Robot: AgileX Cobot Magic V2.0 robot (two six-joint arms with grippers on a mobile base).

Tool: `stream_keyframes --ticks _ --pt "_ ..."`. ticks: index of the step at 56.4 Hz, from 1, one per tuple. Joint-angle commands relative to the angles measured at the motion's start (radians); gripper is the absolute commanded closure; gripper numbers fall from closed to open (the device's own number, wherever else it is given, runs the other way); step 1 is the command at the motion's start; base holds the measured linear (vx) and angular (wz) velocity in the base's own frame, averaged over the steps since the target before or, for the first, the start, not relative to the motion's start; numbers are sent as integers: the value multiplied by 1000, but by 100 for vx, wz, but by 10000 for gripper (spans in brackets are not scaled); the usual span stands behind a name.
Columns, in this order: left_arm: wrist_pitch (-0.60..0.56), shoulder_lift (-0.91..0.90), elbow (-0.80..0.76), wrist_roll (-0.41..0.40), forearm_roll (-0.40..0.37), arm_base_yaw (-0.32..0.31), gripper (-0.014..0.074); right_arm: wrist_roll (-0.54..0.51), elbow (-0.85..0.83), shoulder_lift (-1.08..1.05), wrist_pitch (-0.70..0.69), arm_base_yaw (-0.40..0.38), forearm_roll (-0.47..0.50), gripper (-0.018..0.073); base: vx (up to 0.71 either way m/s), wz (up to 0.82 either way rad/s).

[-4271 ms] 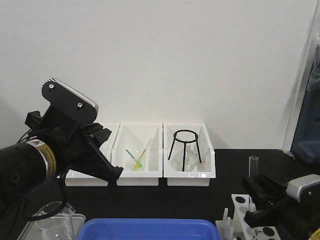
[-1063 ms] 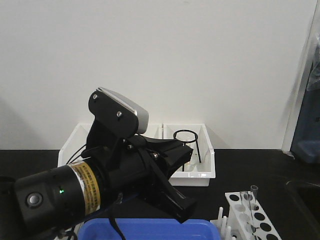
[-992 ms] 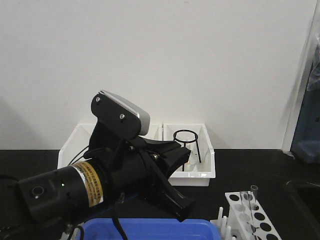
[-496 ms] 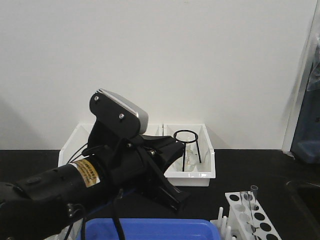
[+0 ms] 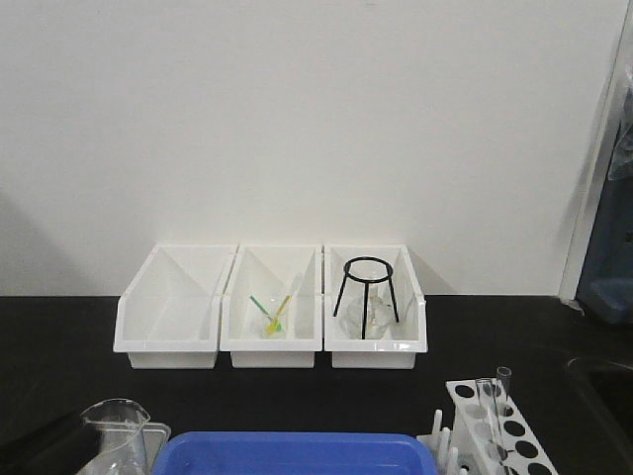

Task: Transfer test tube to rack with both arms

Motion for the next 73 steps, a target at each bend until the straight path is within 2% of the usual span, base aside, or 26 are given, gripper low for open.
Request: stream_keyframes --ticks 1,9,15,17,31,52,63,70,73 --pt "-78 -186 102 1 -7 69 603 -1 -32 -2 -42 -5 2 570 0 0" --pt "-76 -500 294 1 -7 157 603 -1 -32 -2 -42 -5 2 570 0 0" --pt "-67 -656 379 3 -6 167 603 -1 -32 -2 -40 -5 2 570 0 0" --pt "-11 -682 376 13 -6 167 603 -1 -32 -2 -40 -5 2 570 0 0" --pt "105 -689 376 27 -5 171 603 -1 -32 -2 -41 -5 2 570 0 0" --pt "116 -687 376 22 -7 184 603 -1 -32 -2 -41 -5 2 570 0 0" --pt "108 -687 376 -79 2 184 603 -1 -32 -2 -41 -5 2 570 0 0" --pt "108 -687 376 -244 132 184 603 -1 -32 -2 -41 -5 2 570 0 0" --pt "110 -687 376 -284 164 184 603 -1 -32 -2 -41 -5 2 570 0 0"
